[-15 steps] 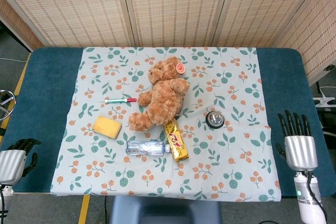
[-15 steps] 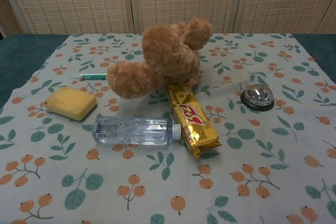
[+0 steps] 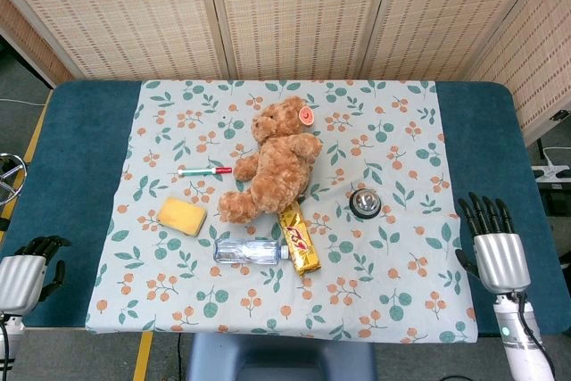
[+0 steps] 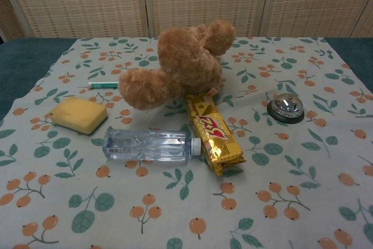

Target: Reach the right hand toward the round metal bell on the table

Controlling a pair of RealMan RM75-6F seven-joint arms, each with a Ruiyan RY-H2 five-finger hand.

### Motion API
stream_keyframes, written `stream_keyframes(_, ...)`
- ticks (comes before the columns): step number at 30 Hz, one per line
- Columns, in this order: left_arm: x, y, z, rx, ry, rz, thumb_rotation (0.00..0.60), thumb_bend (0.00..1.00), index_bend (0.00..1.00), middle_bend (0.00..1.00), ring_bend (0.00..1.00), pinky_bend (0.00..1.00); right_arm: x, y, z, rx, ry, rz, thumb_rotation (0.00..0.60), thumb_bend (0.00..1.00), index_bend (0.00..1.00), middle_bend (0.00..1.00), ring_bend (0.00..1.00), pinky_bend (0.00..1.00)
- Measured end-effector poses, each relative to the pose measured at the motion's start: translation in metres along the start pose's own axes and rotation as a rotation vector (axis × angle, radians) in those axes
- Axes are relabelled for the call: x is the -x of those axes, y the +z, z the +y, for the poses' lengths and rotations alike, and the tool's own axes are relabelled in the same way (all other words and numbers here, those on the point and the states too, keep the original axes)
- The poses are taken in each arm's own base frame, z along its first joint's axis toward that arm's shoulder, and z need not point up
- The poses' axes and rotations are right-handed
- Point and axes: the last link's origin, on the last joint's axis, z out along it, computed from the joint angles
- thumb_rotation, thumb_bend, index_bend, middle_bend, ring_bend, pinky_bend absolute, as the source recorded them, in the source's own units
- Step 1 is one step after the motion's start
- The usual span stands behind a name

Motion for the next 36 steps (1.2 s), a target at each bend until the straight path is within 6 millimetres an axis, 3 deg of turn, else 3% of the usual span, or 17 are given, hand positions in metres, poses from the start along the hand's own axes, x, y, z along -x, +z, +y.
stream_keyframes(5, -0.002, 0.000, 0.000, -0.008, 0.007, 0.011, 0.600, 0.59, 0.34, 0.32, 0.28, 0.49, 0.012, 0.017, -0.007, -0.078, 0.108, -0.028, 0.600, 0.71, 0.00, 0.00, 0.00, 0.03)
stream_keyframes(9, -0.002, -0.001, 0.002, -0.004, 0.005, 0.008, 0.600, 0.59, 0.34, 0.32, 0.28, 0.49, 0.028, 0.041, -0.020, -0.170, 0.169, -0.117, 0.600, 0.84, 0.00, 0.00, 0.00, 0.03)
stream_keyframes(22, -0.001, 0.000, 0.002, -0.007, 0.009, -0.007, 0.600, 0.59, 0.34, 0.32, 0.28, 0.49, 0.065, 0.131, -0.099, -0.388, 0.169, -0.248, 0.600, 0.91, 0.00, 0.00, 0.00, 0.00)
stream_keyframes(30, -0.004, -0.002, 0.005, 0.010, 0.007, 0.009, 0.600, 0.59, 0.33, 0.32, 0.28, 0.49, 0.078, 0.156, -0.130, -0.413, 0.176, -0.275, 0.600, 0.91, 0.00, 0.00, 0.00, 0.00)
stream_keyframes(36, -0.004, -0.004, 0.004, 0.007, 0.003, 0.010, 0.600, 0.59, 0.33, 0.33, 0.28, 0.49, 0.094, 0.169, -0.142, -0.407, 0.146, -0.305, 0.600, 0.91, 0.00, 0.00, 0.00, 0.00)
